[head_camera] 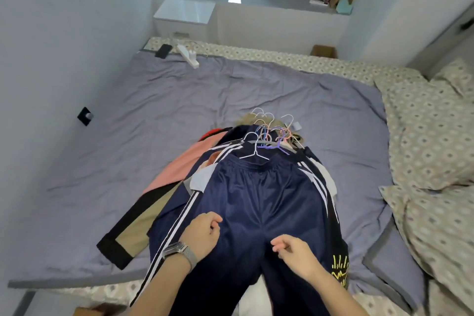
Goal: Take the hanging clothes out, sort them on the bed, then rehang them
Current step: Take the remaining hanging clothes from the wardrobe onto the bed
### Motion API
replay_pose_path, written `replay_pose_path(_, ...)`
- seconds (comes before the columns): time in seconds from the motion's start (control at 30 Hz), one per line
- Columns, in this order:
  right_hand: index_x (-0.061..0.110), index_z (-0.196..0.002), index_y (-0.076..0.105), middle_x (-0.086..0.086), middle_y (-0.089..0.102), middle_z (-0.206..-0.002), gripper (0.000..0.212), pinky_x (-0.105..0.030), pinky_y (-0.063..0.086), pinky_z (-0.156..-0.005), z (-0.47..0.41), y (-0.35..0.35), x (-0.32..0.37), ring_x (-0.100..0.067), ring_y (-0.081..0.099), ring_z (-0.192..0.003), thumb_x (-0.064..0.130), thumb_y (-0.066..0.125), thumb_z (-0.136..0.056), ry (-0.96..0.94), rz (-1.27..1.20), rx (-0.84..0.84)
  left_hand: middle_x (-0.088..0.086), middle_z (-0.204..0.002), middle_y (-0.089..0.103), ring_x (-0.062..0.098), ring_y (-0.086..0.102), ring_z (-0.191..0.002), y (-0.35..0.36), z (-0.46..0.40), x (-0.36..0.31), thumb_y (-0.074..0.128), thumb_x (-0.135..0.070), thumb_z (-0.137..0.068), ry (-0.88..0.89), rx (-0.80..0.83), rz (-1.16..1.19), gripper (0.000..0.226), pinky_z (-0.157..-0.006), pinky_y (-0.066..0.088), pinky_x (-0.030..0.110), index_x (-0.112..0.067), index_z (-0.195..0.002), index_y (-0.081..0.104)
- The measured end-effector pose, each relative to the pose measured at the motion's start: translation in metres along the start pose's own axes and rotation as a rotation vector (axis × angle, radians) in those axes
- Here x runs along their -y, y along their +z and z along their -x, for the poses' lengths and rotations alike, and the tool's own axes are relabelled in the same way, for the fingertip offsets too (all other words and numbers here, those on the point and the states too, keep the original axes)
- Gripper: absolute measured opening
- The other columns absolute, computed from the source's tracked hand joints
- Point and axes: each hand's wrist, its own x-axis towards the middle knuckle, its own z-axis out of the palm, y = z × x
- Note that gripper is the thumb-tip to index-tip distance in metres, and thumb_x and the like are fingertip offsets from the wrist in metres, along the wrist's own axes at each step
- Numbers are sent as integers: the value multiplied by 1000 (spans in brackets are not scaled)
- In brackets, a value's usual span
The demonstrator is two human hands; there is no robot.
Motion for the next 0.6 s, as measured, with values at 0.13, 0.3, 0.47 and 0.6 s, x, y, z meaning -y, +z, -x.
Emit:
replay_pose_path(0.13, 28, -89, 69, 6, 72, -90, 27, -17, 48, -70, 10, -7, -3, -12, 68, -78, 7, 52, -91, 77, -271, -240, -9, -95, 58, 7, 57, -80, 6, -22, -2, 45, -17, -91, 24, 33, 36, 23, -81, 49, 24, -22, -107, 61)
replay_pose_path(0.3, 29, -89, 68, 8, 71, -92, 26, -25, 53, -77, 7, -5, -5, -12, 67, -80, 8, 54, -91, 104, -372, -316, -8, -97, 60, 9, 58, -82, 10, -38, -10, 45, -18, -91, 36, 81, 39, 24, -81, 50, 27, -23, -107, 62)
replay_pose_path(0.47, 34, -85, 65, 8, 69, -95, 27, -26, 50, -86, -10, -27, -16, -13, 64, -88, 10, 53, -89, 104, -249, -250, -7, -94, 61, 11, 59, -81, 11, -46, -16, 45, -17, -91, 23, 91, 12, 22, -77, 50, 26, -24, -104, 62)
replay_pose_path(0.6, 36, -81, 61, 13, 67, -87, 29, -24, 48, -85, -35, -63, -27, -9, 61, -82, 9, 52, -89, 75, -95, -163, -12, -82, 64, 10, 61, -80, 18, -47, -22, 52, -14, -88, -89, -21, 105, 20, -77, 51, 29, -33, -89, 59)
